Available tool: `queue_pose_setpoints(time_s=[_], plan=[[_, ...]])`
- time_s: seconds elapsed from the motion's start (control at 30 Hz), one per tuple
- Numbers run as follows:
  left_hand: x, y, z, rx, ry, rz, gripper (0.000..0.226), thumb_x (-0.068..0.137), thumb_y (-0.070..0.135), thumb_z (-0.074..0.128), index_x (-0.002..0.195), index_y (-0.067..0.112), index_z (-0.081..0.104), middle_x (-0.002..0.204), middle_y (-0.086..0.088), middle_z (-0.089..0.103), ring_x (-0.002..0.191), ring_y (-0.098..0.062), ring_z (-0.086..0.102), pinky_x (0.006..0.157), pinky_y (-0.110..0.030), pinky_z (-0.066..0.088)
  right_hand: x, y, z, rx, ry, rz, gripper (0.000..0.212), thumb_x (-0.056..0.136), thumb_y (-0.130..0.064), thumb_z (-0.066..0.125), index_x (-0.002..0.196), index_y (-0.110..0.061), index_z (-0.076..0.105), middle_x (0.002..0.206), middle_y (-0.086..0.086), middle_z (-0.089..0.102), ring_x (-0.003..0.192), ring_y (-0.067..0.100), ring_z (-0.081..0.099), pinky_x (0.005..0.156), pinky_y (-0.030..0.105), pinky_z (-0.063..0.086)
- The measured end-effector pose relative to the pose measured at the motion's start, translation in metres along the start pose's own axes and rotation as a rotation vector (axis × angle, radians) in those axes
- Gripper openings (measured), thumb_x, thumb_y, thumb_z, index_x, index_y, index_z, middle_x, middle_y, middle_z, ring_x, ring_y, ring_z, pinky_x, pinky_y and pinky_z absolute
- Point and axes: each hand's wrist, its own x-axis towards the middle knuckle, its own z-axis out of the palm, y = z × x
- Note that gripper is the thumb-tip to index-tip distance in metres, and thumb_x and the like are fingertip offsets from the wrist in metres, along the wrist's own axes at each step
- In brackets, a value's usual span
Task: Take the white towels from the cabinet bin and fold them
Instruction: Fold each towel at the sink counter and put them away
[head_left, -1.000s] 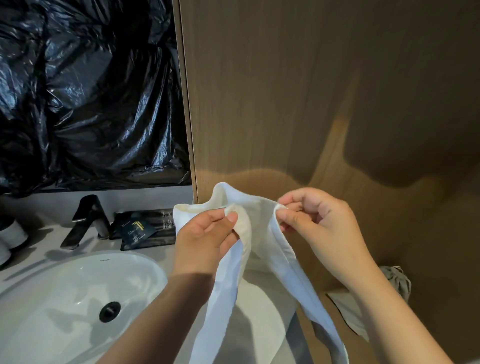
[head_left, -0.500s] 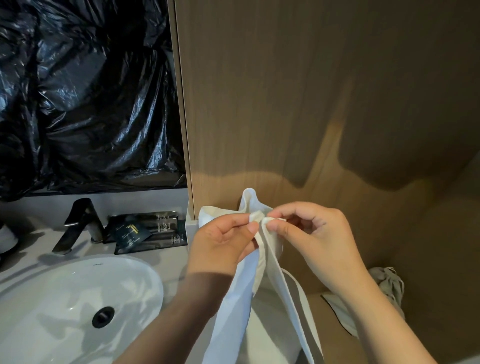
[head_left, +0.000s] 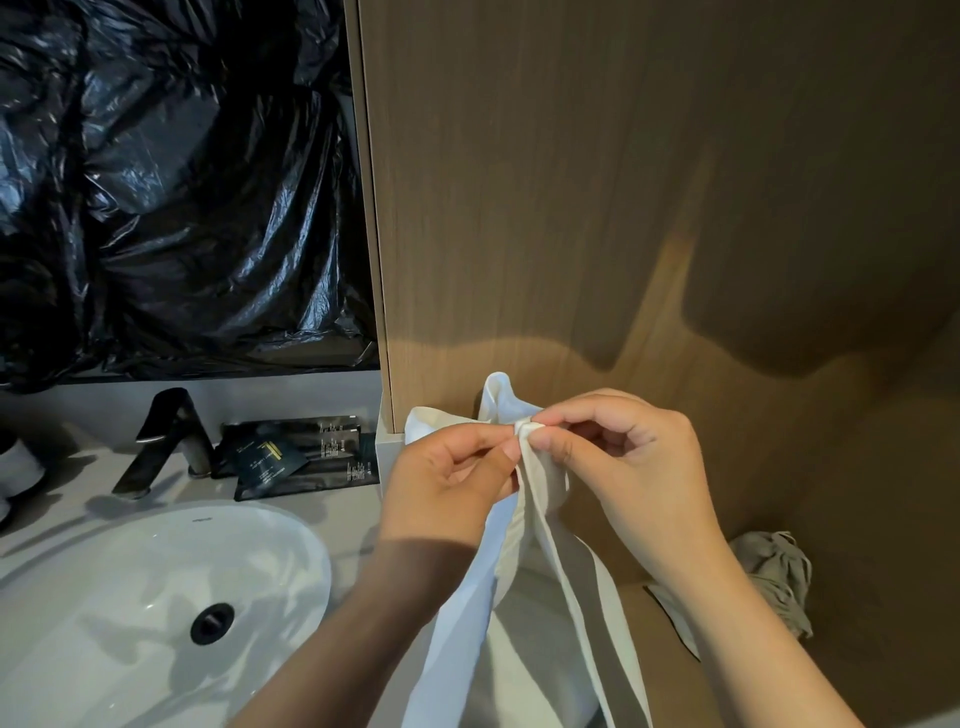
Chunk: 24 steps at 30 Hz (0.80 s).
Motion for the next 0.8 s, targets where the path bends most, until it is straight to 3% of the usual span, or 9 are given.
queue_pose_setpoints(time_s=[0.17,0.33,0.53,0.7,0.8], plan=[[-0.006,0.003,-0.002,-0.001,-0.035,0.044,0.016,0.090,0.002,0.060,0.093,0.008,0.075,0.084,-0.002,0.076,0.078,-0.010,0.071,0.074,-0.018,0.054,0.000,0.000,0.002,0.066,0.003,0.039,0.009,0.077,-0.012,0.079,0.080,-0.021,0.079,0.080,-0.003,0.073,0.077,0.019,0.067,0.071,0.035,0.056],[-0.009,0.003,-0.003,-0.005,-0.056,0.040,0.016,0.085,0.003,0.064,0.098,0.007,0.074,0.090,-0.003,0.076,0.087,-0.015,0.072,0.083,-0.024,0.056,-0.001,0.002,0.002,0.099,0.009,0.048,0.007,0.076,-0.013,0.079,0.082,-0.017,0.079,0.080,0.000,0.073,0.076,0.019,0.068,0.072,0.036,0.056],[-0.007,0.004,-0.001,0.050,0.021,0.063,0.013,0.085,0.000,0.066,0.089,0.010,0.074,0.082,-0.001,0.076,0.077,-0.012,0.072,0.075,-0.020,0.056,0.002,0.005,0.000,0.060,-0.078,0.038,0.012,0.079,-0.015,0.077,0.088,-0.022,0.079,0.089,-0.006,0.072,0.085,0.017,0.067,0.074,0.029,0.056],[-0.001,0.008,-0.004,0.174,0.019,0.133,0.015,0.087,0.002,0.066,0.087,0.016,0.073,0.083,-0.001,0.075,0.079,-0.016,0.071,0.077,-0.026,0.056,0.023,0.005,-0.015,-0.045,-0.355,0.054,0.013,0.088,-0.024,0.068,0.098,-0.027,0.075,0.106,-0.012,0.070,0.095,0.027,0.065,0.080,0.052,0.053],[0.008,0.019,-0.006,0.269,0.036,0.175,0.017,0.087,0.005,0.067,0.086,0.021,0.074,0.081,0.005,0.074,0.076,-0.012,0.070,0.075,-0.023,0.055,0.039,-0.001,-0.017,-0.131,-0.412,0.038,0.007,0.088,-0.040,0.066,0.094,-0.038,0.070,0.101,-0.006,0.070,0.089,0.033,0.063,0.073,0.056,0.052]])
